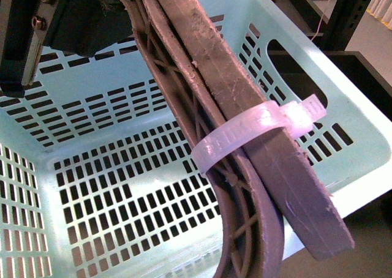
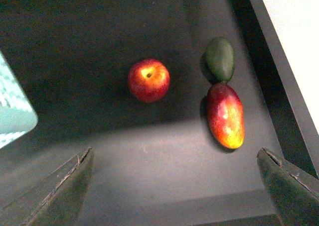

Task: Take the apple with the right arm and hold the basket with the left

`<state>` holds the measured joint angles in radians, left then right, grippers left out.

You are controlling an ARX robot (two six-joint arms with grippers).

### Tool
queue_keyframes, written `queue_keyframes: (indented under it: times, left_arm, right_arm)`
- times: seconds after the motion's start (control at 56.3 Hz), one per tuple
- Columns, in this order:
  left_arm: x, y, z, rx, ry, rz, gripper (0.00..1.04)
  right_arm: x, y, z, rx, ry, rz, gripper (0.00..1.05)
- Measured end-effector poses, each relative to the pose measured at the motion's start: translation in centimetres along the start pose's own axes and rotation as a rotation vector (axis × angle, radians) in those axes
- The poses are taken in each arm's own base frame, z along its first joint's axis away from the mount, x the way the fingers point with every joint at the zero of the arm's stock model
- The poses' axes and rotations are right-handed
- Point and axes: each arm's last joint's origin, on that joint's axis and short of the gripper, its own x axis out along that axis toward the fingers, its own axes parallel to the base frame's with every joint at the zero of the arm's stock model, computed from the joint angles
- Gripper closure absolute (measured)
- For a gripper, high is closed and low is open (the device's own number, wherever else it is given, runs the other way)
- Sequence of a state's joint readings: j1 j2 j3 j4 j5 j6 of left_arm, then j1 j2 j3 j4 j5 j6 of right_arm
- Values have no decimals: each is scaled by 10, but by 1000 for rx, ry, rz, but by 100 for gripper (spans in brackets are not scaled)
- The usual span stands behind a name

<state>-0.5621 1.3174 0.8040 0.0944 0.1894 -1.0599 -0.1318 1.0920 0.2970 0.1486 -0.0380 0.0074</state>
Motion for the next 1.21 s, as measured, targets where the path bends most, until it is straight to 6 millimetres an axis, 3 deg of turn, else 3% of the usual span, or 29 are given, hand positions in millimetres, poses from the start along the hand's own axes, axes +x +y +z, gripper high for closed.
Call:
queue_keyframes:
  times: [0.142,0.16,0.462,0.604,0.835,1.208]
  left_arm:
    - [0,0,0,0,1,1,89]
    - [0,0,0,0,1,1,89]
    - [0,0,0,0,1,1,89]
    - [0,0,0,0,0,1,89]
    - [0,0,0,0,2,1,89]
    - [0,0,0,0,1,1,89]
  right_arm:
    - [42,5,12,-17,81,3,9]
    - [54,6,12,-23,113,-1,9]
    - [143,8,-3,-74,329,-46,9]
    - [179,12,-1,-89,366,-55,9]
    - [207,27,8,-116,361,-45,9]
    - [245,38,-3,-88,417,-65,9]
